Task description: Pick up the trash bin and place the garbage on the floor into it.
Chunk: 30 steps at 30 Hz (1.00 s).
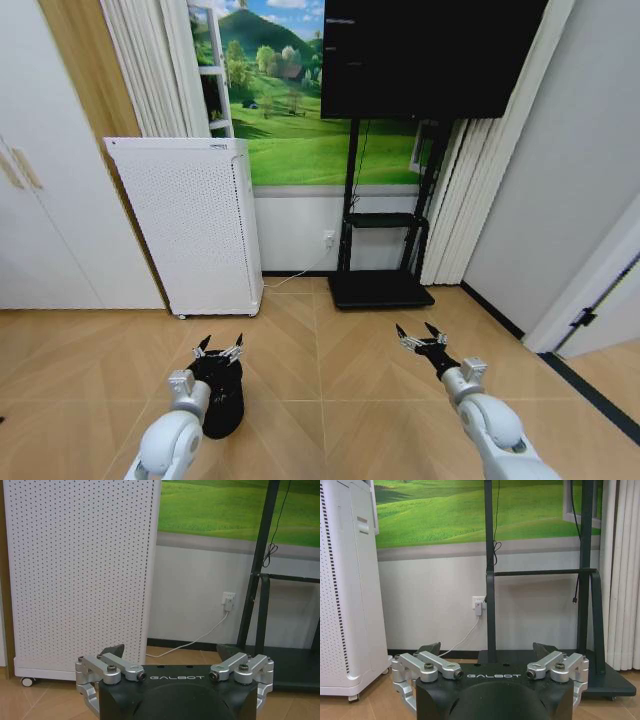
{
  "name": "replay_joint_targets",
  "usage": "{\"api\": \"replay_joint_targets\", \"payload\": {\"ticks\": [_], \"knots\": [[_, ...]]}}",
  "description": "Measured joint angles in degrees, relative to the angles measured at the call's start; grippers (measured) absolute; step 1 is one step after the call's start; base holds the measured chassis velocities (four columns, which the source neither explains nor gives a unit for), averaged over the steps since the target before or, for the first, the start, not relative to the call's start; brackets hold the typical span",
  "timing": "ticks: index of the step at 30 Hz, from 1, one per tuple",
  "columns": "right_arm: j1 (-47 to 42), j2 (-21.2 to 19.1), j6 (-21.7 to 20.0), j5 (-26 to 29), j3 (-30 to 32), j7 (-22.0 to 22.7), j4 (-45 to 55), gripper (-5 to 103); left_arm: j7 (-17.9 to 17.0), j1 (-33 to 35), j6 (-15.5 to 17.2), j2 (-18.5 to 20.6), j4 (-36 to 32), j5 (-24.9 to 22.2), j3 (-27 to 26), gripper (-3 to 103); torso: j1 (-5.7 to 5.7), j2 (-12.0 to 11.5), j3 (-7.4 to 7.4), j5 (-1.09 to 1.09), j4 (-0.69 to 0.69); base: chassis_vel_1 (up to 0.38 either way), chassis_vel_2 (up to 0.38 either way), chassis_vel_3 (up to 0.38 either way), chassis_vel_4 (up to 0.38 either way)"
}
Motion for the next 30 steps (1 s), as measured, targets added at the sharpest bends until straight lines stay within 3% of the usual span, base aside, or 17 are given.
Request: {"api": "replay_joint_targets", "payload": {"ticks": [8, 10, 12, 15, 25, 30], "knots": [[-0.2, -0.2, 1.0, -1.0, 0.1, 0.0, -1.5, 100, -0.1, 1.0, 0.4, 0.0, -1.3, -0.3, -1.6, 100, 0.59, 2.1, 1.46, 0.0, 0.02, 0.0, 0.0, 0.0, 0.0], [-0.2, -0.1, 1.3, -1.2, 0.2, 0.0, -1.8, 100, 1.5, 1.4, 0.4, 0.0, -1.5, -0.7, -2.2, 100, 0.69, 2.4, 1.7, 0.0, 0.02, 0.0, 0.0, 0.0, 0.0], [-0.3, 0.1, 1.6, -1.7, 0.2, -0.1, -2.1, 100, 6.3, 1.9, 0.4, 0.3, -1.6, -1.8, -4.2, 100, 0.96, 3.1, 2.18, 0.0, 0.02, 0.0, 0.0, 0.0, 0.0], [-0.3, 0.2, 2.1, -2.2, 0.2, -0.2, -2.6, 100, 9.3, 1.7, 0.4, 0.4, -0.3, -2.4, -6.1, 100, 1.16, 3.9, 2.7, 0.0, 0.02, 0.0, 0.0, 0.0, 0.0], [0.0, -0.4, 3.0, -2.6, 0.5, -0.4, -3.8, 100, 11.5, 0.1, -0.7, -0.2, 5.1, -2.5, -12.5, 100, 1.9, 6.1, 4.21, 0.0, 0.02, 0.0, 0.0, 0.0, 0.0], [0.3, -0.5, 3.3, -2.6, 0.5, -0.4, -4.5, 100, 11.5, 0.2, -0.7, -0.2, 5.0, -2.2, -13.2, 100, 2.3, 7.2, 4.95, 0.0, 0.02, 0.0, 0.0, 0.0, 0.0]]}}
